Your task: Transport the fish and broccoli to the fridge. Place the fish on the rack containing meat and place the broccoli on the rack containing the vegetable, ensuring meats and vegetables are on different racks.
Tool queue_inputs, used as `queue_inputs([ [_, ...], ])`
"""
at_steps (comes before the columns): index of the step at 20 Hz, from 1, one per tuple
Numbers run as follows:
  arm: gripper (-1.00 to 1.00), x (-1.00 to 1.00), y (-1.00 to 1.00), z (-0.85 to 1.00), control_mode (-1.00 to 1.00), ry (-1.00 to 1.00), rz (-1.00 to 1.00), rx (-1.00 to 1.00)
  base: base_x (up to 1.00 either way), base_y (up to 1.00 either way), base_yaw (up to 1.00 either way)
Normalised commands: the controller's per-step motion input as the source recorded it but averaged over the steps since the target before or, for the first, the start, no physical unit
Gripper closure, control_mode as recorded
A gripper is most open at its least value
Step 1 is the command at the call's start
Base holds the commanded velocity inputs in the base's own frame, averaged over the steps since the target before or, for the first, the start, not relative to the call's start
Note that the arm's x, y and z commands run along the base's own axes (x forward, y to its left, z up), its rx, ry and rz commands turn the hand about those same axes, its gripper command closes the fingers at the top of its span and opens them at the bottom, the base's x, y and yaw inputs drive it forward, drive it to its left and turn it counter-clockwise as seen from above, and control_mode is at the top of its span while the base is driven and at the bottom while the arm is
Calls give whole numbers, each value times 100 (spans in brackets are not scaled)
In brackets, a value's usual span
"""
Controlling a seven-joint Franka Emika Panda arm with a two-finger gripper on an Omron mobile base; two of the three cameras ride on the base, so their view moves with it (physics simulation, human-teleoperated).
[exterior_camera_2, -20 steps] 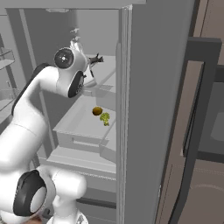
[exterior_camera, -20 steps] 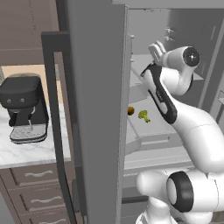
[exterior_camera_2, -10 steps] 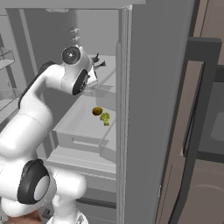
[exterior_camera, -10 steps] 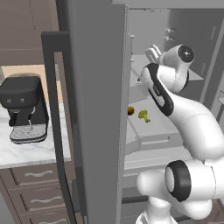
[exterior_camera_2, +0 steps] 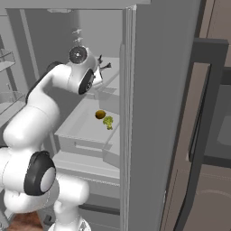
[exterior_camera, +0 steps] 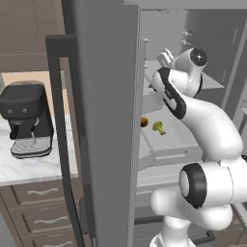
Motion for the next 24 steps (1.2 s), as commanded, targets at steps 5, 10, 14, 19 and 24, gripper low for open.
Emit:
queue_inputs([
  [5,100,61,0,-7,-100,0,1,0,0,0,0],
  [10,-100,75,0,-22,-100,0,2,0,0,0,0],
  [14,-100,62,0,-18,-100,-7,2,0,0,0,0],
  [19,-100,17,0,-16,-100,-10,2,0,0,0,0],
  [24,-100,-13,0,-1,-100,0,0,0,0,0,0],
])
